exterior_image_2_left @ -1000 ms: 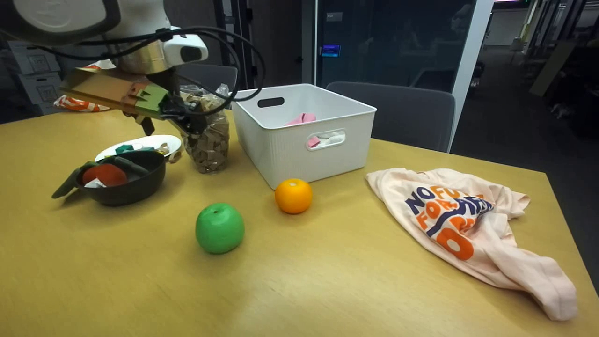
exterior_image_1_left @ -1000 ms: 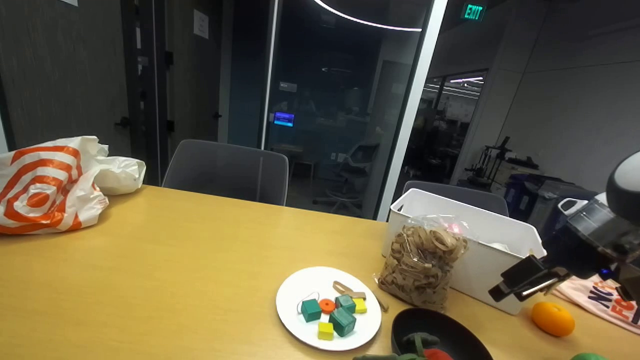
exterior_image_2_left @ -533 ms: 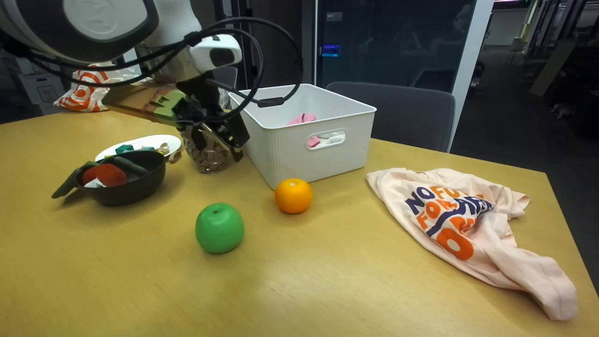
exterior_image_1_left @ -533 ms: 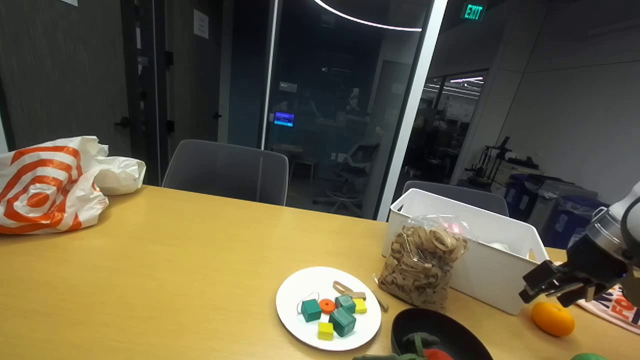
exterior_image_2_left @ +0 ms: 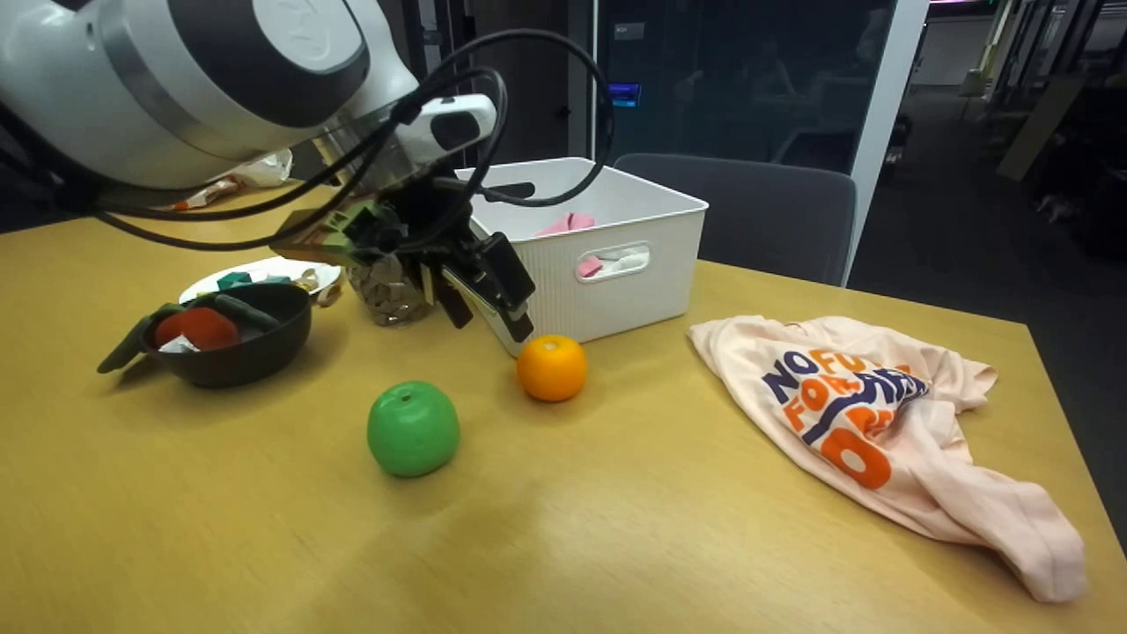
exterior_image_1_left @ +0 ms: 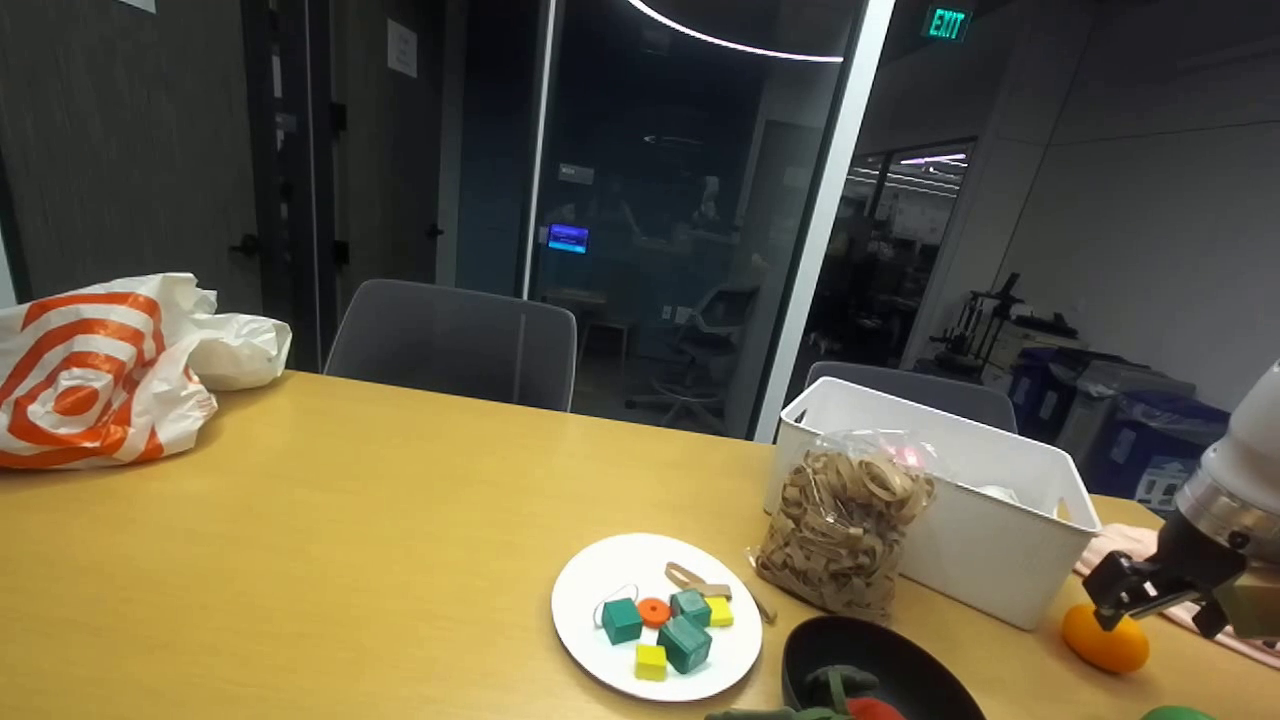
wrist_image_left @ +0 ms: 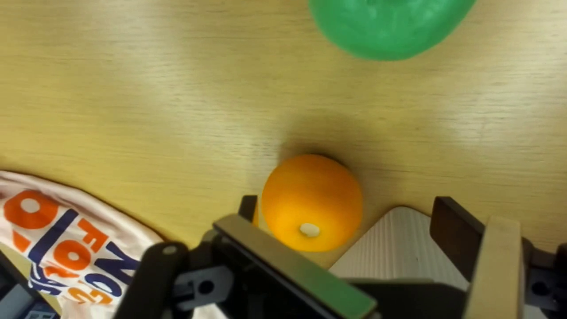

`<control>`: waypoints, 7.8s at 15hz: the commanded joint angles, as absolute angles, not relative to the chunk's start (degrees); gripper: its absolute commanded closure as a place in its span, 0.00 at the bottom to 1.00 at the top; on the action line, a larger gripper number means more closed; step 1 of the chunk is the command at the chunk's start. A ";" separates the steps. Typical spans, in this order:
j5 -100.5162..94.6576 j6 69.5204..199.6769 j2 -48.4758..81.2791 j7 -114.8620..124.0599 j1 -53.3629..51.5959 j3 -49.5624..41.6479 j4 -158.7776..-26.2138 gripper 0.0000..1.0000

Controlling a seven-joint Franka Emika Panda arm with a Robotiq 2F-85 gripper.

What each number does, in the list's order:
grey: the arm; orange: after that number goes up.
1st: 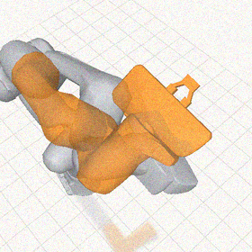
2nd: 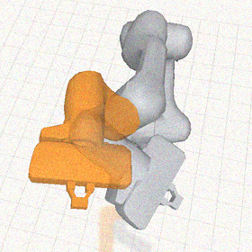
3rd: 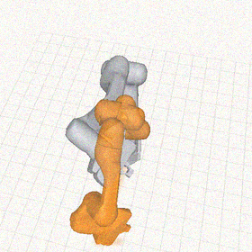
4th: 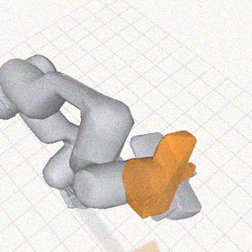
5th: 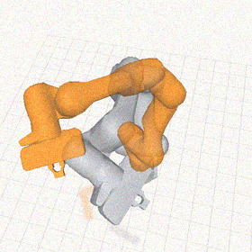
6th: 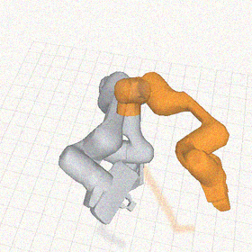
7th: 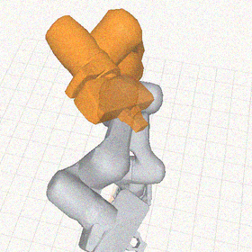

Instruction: Put the blocks on the plate, then put the toy fruits and vegetable in the bowl

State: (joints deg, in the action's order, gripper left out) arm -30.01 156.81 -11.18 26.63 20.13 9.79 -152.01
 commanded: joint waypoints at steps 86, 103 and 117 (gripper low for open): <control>-10.55 138.03 -20.97 13.76 7.68 2.98 -157.90 0.00; -15.27 142.13 -17.49 22.22 8.10 3.25 -157.16 0.43; -0.49 145.55 -20.03 3.32 -15.34 11.25 -147.35 0.43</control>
